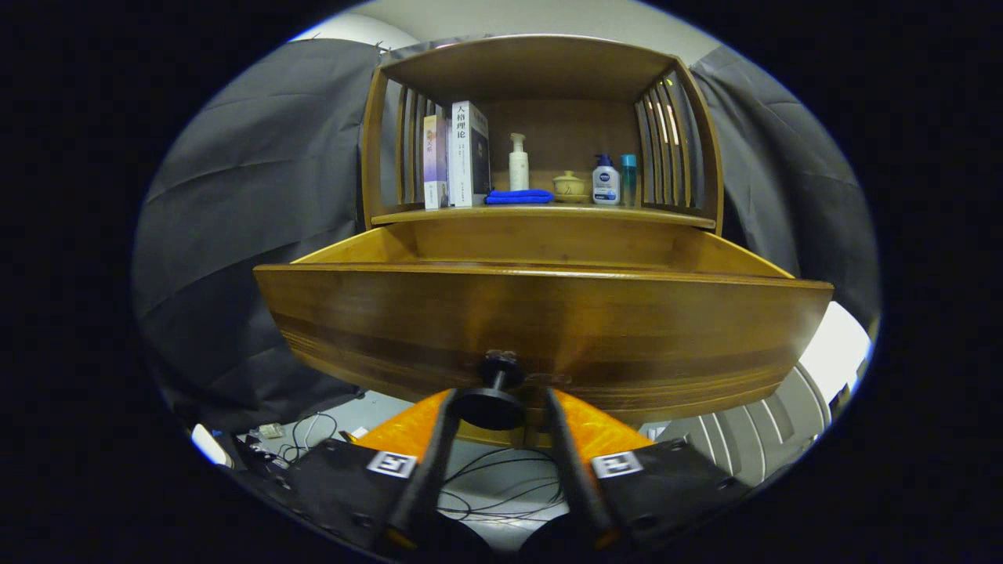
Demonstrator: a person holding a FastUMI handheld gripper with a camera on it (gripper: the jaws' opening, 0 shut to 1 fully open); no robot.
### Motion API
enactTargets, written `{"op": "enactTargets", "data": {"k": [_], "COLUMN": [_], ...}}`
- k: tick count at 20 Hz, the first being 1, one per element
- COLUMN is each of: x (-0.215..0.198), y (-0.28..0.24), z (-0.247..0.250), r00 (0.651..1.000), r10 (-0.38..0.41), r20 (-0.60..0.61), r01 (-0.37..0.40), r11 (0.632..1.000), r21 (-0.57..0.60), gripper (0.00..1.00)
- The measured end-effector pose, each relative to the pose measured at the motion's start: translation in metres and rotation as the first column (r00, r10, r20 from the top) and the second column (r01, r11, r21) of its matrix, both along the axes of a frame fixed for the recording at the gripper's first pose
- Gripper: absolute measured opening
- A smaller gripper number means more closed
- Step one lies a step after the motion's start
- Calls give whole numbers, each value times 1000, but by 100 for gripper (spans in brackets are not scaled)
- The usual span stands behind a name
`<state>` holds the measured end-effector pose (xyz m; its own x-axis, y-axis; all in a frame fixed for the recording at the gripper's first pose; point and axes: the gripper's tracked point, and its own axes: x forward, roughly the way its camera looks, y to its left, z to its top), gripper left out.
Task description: Pull open the drawer, take out the items inside it, and place them on the countertop above the cabinet.
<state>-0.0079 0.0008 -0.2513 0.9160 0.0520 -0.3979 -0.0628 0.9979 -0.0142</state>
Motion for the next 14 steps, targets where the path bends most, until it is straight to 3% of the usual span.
{"op": "enactTargets", "data": {"k": [4, 14], "x": [-14, 12], "y": [-21, -44], "z": [29, 126], "r00": [1000, 996], "r10": [14, 29], "r20": [-2, 85], "r01": [-14, -26], "r11": [1000, 999], "r21": [-5, -43], "gripper": [99, 98]}}
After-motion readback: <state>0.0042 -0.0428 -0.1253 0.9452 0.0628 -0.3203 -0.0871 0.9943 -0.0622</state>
